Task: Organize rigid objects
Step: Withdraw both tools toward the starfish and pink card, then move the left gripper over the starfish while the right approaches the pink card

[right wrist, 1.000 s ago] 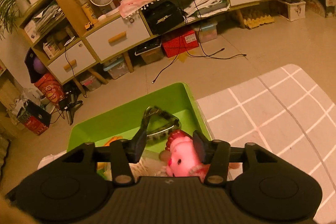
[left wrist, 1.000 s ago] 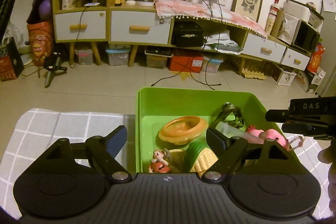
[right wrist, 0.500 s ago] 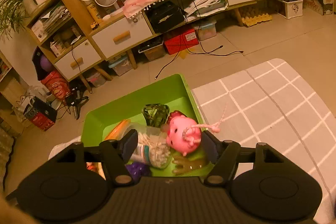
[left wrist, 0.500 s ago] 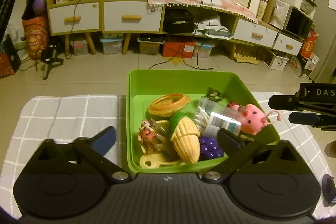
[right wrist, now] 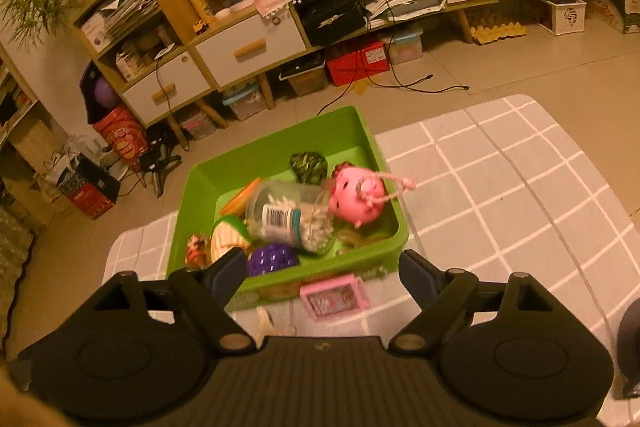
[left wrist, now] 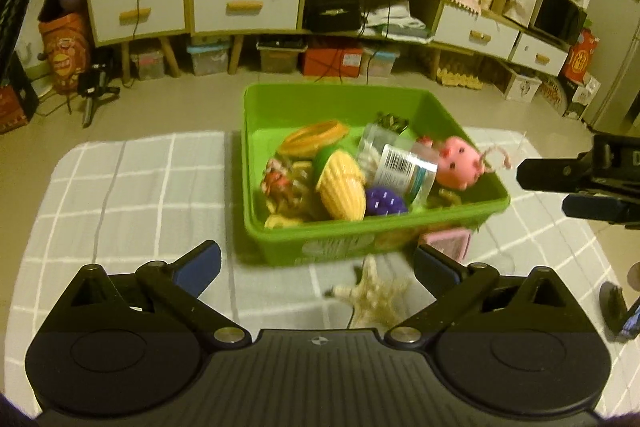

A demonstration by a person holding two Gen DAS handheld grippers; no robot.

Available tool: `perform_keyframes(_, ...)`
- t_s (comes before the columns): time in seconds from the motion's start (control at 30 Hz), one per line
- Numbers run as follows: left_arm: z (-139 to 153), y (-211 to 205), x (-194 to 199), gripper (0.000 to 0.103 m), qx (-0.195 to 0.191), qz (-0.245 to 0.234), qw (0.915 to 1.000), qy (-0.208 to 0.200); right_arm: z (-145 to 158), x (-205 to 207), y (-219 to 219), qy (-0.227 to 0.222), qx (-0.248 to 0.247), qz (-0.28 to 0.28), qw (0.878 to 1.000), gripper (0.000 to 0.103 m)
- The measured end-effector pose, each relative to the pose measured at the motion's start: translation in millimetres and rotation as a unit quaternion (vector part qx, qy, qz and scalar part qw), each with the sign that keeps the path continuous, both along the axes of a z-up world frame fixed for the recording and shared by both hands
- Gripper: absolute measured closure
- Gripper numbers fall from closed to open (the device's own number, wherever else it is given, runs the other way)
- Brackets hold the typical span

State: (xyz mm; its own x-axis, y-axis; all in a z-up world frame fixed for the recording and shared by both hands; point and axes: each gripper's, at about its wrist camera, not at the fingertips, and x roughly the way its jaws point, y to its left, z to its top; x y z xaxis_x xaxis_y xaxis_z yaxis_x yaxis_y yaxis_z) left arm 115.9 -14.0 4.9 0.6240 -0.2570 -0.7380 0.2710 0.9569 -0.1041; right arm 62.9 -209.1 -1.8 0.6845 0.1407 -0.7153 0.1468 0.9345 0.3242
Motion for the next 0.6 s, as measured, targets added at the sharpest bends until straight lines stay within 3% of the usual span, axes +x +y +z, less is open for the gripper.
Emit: perform_keyframes(0.6,-39.5,16.5,-26.3,0.002,-0.001,-0.007,0.9993,0.037,-43.1,-19.0,9.1,0.028,-0.035,0.023,0.999,0.034)
